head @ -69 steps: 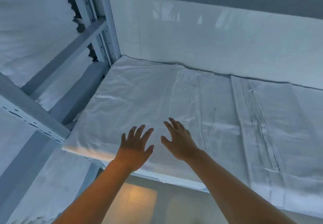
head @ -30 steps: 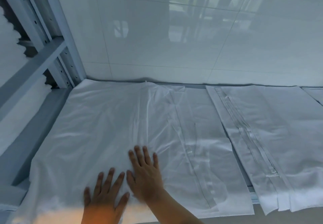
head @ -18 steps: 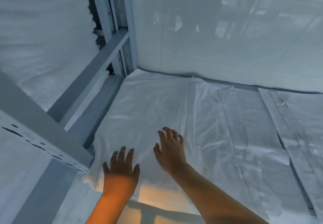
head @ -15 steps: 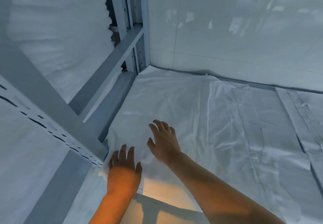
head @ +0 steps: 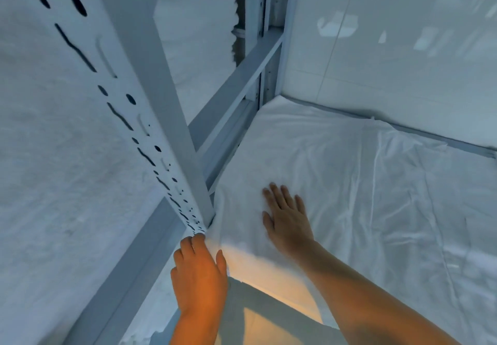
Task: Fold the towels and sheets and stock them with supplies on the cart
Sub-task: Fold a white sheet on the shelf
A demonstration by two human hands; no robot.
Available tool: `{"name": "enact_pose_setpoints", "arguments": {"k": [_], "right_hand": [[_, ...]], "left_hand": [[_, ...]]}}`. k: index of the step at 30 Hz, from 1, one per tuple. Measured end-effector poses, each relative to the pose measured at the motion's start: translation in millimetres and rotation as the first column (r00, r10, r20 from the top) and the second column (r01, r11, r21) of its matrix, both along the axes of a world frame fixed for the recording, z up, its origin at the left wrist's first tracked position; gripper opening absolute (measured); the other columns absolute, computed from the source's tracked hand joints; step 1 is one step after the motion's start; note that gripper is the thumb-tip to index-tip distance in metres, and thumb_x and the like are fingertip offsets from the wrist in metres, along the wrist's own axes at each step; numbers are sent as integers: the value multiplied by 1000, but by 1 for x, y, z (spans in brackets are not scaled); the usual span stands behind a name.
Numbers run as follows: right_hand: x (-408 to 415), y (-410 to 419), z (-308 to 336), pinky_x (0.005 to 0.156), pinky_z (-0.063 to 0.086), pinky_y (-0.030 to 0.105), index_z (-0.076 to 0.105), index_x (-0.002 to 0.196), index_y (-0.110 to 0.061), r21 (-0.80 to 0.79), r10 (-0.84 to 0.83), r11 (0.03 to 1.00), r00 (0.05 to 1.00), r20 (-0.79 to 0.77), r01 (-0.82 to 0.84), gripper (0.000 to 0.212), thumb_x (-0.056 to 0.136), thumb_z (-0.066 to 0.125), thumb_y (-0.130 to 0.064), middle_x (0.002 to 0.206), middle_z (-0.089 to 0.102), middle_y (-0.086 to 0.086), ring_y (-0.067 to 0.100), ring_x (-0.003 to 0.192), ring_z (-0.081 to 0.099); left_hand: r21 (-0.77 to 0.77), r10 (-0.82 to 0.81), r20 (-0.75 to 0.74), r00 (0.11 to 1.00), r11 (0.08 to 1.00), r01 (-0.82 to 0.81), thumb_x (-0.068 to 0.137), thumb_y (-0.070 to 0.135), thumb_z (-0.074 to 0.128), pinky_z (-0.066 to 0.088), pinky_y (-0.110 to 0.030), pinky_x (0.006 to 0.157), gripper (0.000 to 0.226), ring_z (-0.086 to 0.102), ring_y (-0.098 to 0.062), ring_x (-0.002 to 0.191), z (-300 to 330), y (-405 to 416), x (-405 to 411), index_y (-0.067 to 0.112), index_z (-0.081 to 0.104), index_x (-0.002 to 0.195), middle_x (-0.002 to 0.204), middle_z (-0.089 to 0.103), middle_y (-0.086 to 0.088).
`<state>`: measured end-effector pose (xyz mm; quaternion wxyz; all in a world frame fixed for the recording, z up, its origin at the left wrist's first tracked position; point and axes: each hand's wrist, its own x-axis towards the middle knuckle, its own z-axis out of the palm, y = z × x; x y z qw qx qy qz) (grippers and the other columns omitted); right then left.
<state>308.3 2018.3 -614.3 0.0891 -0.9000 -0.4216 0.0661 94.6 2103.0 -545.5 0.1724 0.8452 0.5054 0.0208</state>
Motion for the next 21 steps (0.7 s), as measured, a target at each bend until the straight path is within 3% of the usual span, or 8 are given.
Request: {"name": "enact_pose_setpoints", "arguments": {"k": [6, 9, 12, 16, 19, 21], "right_hand": [[-2, 2, 1, 127, 12, 49, 18, 164, -29, -3, -9, 1000, 1000, 17, 9, 62, 104, 26, -47, 173, 9, -7, 21, 159, 8], [-2, 1, 1, 127, 11, 48, 17, 164, -30, -13, -11, 1000, 1000, 17, 11, 62, 105, 27, -46, 173, 8, -7, 21, 159, 7], [-3, 1, 2, 127, 10, 47, 17, 164, -31, 1, -13, 1000, 1000, 17, 13, 62, 105, 28, -46, 173, 8, -8, 20, 159, 6], [-2, 2, 6, 128, 8, 46, 19, 163, -33, 20, -27, 999, 999, -31, 27, 61, 105, 33, -44, 172, 8, -9, 18, 159, 5], [2, 5, 15, 128, 7, 44, 23, 163, -32, 23, -40, 999, 992, -119, 43, 61, 105, 41, -40, 172, 11, -9, 16, 159, 5], [8, 11, 23, 126, 17, 43, 38, 157, -30, 57, -72, 995, 979, -191, 84, 55, 103, 45, -34, 168, 26, -9, 16, 156, 19]], "left_hand": [[-233, 219, 241, 946, 959, -163, 102, 48, 53, 49, -37, 80, 51, 66, -32, 110, -9, 7, 15, 15, 48, 141, 126, 66, -8], [-334, 291, 258, 921, 922, -198, 104, 45, 52, 50, -34, 77, 38, 67, -30, 98, -17, 16, 16, 15, 64, 124, 113, 72, -8], [-250, 243, 259, 935, 952, -178, 104, 35, 54, 45, -32, 68, 25, 67, -28, 88, -14, 12, 15, 14, 68, 108, 100, 73, -5], [-130, 143, 459, 877, 987, -93, 100, 19, 61, 39, -29, 63, 6, 62, -20, 75, 6, -14, 23, 17, 65, 103, 89, 64, 4], [-36, -57, 504, 862, 996, 87, 89, 2, 64, 43, -34, 58, 32, 54, -17, 73, 18, -32, 37, 22, 59, 113, 102, 56, 6], [6, -196, 424, 884, 977, 214, 84, 1, 62, 43, -35, 53, 48, 52, -20, 73, 20, -42, 46, 31, 49, 119, 102, 45, 6]]}}
